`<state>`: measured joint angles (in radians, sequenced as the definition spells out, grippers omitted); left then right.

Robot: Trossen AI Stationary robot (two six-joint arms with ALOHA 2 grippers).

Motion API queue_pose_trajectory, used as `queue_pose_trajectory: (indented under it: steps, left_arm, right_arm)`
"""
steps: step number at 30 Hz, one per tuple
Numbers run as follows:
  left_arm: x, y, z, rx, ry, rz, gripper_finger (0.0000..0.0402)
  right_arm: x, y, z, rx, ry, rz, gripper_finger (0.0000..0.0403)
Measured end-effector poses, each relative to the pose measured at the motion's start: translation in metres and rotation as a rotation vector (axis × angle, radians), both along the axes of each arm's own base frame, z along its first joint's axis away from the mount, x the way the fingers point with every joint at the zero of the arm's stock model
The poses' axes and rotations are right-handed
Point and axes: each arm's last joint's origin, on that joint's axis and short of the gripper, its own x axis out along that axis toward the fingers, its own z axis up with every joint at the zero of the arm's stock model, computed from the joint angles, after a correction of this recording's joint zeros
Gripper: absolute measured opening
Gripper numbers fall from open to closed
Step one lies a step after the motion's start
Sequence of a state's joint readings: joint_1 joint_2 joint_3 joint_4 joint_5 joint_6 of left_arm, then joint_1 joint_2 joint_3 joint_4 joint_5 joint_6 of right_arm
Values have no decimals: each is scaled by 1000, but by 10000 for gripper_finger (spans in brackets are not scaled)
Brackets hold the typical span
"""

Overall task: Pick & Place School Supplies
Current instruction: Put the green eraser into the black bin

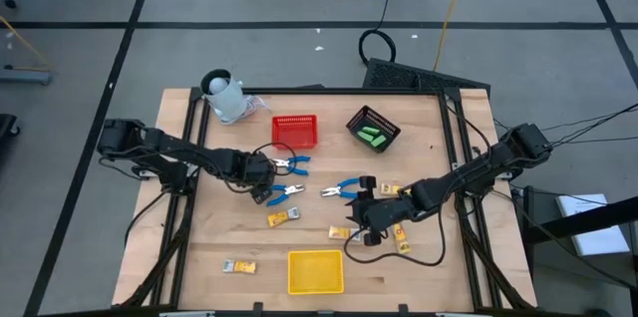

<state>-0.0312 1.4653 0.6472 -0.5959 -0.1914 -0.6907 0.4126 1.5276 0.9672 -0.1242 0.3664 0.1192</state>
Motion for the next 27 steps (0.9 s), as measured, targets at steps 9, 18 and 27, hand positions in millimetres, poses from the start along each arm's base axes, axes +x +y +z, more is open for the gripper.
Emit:
queue_pose_trajectory:
  steps: [9,18,27]
  left_arm:
    - [3,-1,-1,-24,-28,14,223]
    - [2,0,-1,-6,-22,-3,54]
    - [2,0,-1,25,-14,-44,54]
  right_arm:
    - [0,1,0,1,0,2,140]
    - [0,1,0,1,-1,2,138]
    - [0,1,0,10,-1,-5,134]
